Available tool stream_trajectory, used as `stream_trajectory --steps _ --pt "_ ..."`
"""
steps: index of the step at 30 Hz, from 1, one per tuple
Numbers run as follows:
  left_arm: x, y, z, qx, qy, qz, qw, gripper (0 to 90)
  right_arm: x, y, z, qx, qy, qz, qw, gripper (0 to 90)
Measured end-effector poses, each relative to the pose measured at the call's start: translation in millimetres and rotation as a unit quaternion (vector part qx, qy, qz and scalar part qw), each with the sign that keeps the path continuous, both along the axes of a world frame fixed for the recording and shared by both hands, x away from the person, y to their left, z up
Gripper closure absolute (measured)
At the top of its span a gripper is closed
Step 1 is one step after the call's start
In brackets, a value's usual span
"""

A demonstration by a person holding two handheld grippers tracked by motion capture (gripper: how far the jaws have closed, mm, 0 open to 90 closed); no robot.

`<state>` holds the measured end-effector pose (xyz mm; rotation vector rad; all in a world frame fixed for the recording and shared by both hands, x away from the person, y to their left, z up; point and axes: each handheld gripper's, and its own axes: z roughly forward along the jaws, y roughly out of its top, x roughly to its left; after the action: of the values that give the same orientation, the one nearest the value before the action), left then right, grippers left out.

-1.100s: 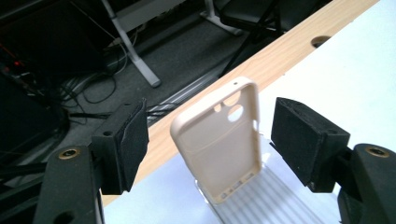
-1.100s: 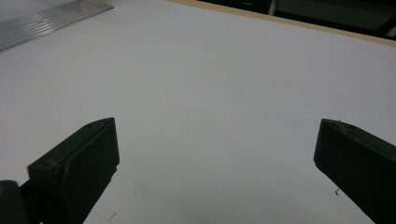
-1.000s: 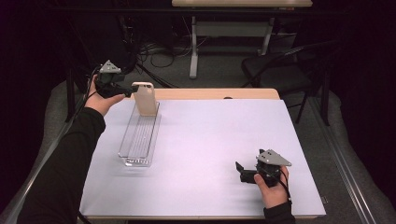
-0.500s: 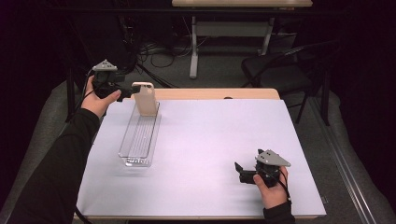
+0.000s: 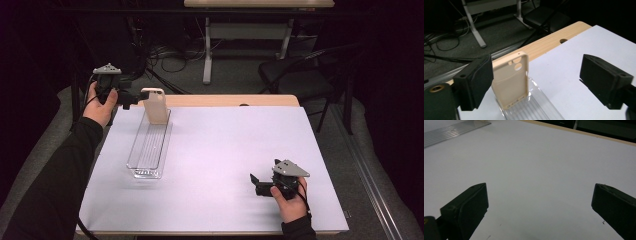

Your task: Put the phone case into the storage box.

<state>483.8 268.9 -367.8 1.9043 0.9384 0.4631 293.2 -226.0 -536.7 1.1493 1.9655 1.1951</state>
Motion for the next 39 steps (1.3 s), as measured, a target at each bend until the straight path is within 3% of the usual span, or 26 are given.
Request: stream_trajectory --steps 5,15,22,27,39 --pt "-3.0 -1.5 0.9 0.006 0.006 0.002 1.0000 1.0 0.9 1.0 -0.2 0.000 0.001 0.002 1.0000 0.5" --pt "-9.3 0.2 8.7 -0.013 0.027 0.011 0.9995 1.3 0.9 2.7 -0.3 0.000 0.000 0.004 1.0000 0.5" --pt "-15.8 0.3 12.0 0.002 0.042 0.010 0.9991 4.5 0.3 2.7 0.1 0.001 0.003 0.005 1.0000 0.5" --pt "-19.9 -2.2 12.9 0.020 0.039 0.012 0.9990 12.8 0.6 2.9 -0.2 -0.002 0.004 0.009 0.9999 0.5" --pt "-33.9 -16.3 13.3 0.045 0.045 -0.016 0.9978 12.9 1.0 4.4 -1.3 -0.003 0.007 0.012 0.9999 0.5"
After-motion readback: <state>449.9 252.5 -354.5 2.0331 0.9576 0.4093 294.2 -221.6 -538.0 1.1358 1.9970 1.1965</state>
